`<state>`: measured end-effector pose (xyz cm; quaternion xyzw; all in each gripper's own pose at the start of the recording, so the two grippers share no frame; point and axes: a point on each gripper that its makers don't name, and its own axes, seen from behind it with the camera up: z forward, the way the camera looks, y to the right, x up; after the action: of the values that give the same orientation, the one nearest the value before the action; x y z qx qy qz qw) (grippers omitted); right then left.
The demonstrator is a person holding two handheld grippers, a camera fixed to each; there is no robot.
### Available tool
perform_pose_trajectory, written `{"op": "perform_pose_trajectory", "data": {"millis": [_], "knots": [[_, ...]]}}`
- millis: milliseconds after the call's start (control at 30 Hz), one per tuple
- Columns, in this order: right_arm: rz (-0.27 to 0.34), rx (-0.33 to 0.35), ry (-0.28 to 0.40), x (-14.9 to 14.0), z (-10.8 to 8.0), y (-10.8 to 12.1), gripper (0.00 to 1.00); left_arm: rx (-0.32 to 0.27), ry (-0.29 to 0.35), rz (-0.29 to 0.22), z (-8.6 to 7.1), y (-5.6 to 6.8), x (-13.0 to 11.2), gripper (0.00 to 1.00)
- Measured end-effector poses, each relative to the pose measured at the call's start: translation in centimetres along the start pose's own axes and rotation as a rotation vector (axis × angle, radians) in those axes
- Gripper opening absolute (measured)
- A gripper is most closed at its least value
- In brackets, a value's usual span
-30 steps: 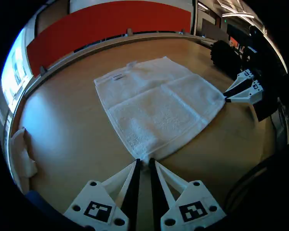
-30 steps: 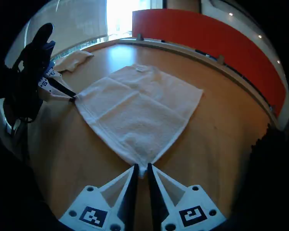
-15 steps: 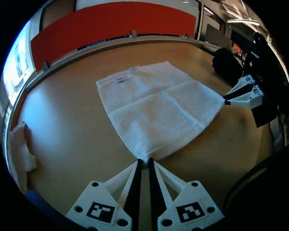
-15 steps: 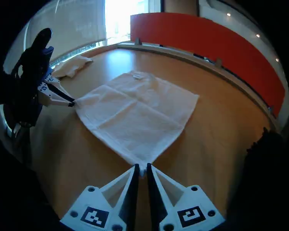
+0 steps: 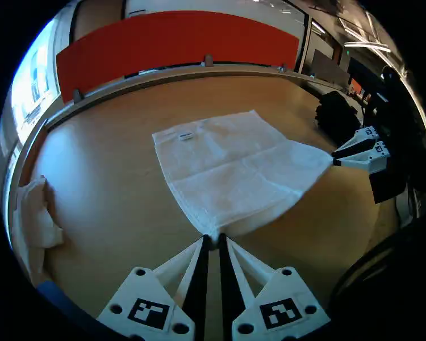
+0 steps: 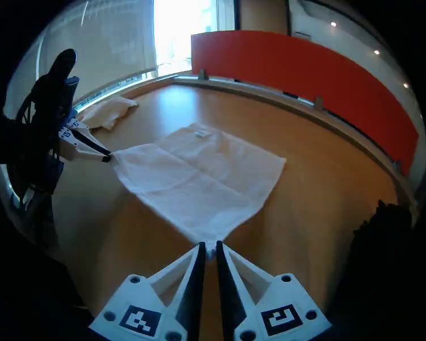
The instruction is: Fold towel
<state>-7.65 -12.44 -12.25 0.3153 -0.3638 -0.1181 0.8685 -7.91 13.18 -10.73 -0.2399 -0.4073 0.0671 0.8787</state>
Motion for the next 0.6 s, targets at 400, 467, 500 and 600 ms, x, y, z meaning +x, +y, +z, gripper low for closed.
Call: {"op": "perform_pose_trajectory", "data": {"millis": [400, 467, 500, 600], "knots": [[-0.020, -0.005, 0.031, 2.8, -3.0, -0.1, 0.14, -0.019, -0.022, -0.051, -2.6, 1.1, 1.0, 0.13], [-0.024, -0.004, 0.036, 3.2, -3.5, -0.2, 0.14, -0.018, -0.018, -0.049, -3.1, 1.2, 1.5, 0.13], [-0.026, -0.003, 0.038, 3.4, -3.8, -0.2, 0.14, -0.018, -0.016, -0.049, -3.4, 1.3, 1.7, 0.13], [-0.023, -0.004, 0.049, 3.9, -4.6, -0.3, 0.14, -0.022, -0.011, -0.046, -4.2, 1.5, 2.3, 0.13]]}}
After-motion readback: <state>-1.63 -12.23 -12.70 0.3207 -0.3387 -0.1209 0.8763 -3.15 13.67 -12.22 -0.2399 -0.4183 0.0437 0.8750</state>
